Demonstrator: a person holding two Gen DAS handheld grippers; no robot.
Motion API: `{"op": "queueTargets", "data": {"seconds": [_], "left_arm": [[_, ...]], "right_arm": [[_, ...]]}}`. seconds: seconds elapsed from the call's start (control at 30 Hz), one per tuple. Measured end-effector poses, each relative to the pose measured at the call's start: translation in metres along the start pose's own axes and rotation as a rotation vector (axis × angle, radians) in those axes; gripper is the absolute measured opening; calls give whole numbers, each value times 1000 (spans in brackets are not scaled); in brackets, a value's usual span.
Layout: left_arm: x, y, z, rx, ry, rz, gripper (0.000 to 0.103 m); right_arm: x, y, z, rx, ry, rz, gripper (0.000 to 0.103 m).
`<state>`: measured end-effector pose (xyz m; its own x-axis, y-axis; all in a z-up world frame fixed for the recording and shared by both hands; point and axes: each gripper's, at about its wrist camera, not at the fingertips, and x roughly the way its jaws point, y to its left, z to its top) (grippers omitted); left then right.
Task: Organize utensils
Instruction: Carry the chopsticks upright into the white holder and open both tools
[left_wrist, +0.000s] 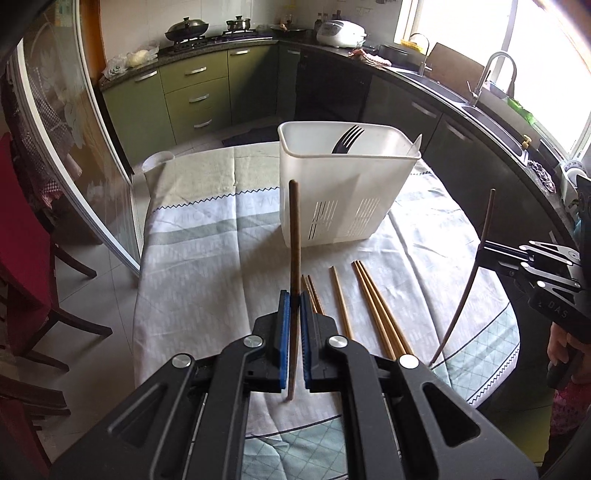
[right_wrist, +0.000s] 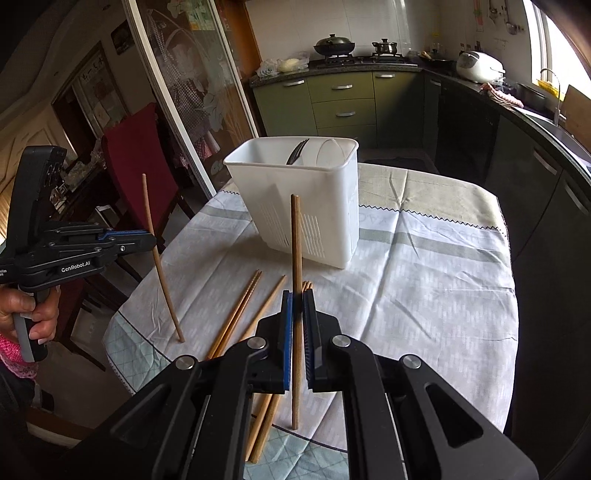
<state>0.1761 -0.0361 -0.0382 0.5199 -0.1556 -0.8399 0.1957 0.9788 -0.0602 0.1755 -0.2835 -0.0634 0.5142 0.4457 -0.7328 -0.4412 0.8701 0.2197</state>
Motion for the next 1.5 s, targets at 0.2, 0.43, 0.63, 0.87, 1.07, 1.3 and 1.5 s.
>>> {"op": "queueTargets", "data": {"seconds": [0.2,0.43,0.63,0.87,1.07,1.3,1.5], "left_arm": [[-4,-4,3,8,-16,-7,6],[-11,-3,8,12,-43,-13,6],[-14,-6,12,20,-58,-20,6],[-21,-10,21,28,-86,-25,6],[-50,-15,40,42,-159,-29,6],[-85,-16,79,29,-241,-50,6],[-114,-20,116,26,-332,-48,6]], "right_arm": [[-5,5,4,-12,-12,5,6],[-11,7,9,-21,-31,8,6],[-14,12,15,-33,-45,7,6],[-26,15,28,-44,-80,14,6],[-64,21,61,-51,-181,30,6],[-112,23,114,-23,-330,70,6],[-125,19,157,3,-415,33,6]]}}
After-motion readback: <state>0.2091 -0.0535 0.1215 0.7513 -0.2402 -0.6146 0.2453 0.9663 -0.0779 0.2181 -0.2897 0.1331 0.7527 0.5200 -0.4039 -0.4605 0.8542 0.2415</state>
